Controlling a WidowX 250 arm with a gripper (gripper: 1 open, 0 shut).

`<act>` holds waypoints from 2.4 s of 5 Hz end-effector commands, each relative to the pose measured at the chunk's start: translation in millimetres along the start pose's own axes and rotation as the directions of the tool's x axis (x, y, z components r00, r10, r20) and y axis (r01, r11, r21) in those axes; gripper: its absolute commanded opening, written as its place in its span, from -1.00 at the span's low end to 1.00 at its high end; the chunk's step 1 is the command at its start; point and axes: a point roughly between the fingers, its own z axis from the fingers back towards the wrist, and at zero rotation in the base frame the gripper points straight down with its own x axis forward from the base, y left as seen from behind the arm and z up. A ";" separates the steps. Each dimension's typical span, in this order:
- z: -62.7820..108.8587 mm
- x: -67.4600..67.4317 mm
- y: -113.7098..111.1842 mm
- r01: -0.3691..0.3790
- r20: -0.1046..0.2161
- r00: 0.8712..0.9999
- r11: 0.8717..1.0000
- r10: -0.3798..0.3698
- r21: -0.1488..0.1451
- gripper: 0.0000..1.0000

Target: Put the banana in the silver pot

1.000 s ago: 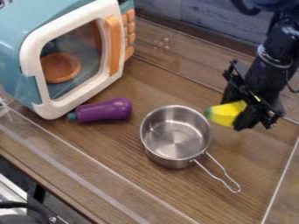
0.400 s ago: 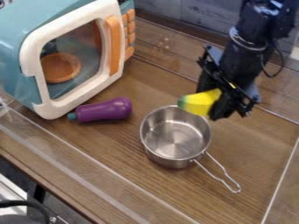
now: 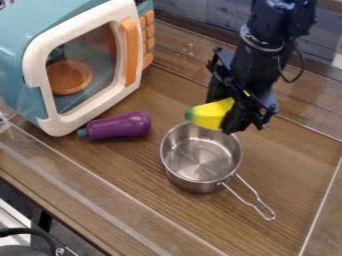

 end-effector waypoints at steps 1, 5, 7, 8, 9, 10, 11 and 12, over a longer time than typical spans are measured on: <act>14.1 -5.4 7.6 -0.031 0.063 0.998 0.999 0.030 0.017 -1.00; -8.2 -8.9 6.7 -0.063 0.075 0.995 0.998 0.062 0.014 -1.00; -12.6 -8.9 4.2 -0.078 0.082 0.994 0.997 0.077 0.005 1.00; -9.7 -9.6 5.6 -0.074 0.082 0.994 0.997 0.073 0.004 1.00; -7.4 -10.0 7.2 -0.071 0.082 0.994 0.997 0.070 0.003 1.00; -5.1 -9.9 9.5 -0.070 0.085 0.994 0.998 0.070 0.002 1.00; -0.2 -10.0 12.0 -0.070 0.090 0.993 0.998 0.070 0.000 1.00; 6.4 -9.8 15.6 -0.073 0.101 0.992 0.997 0.073 0.002 1.00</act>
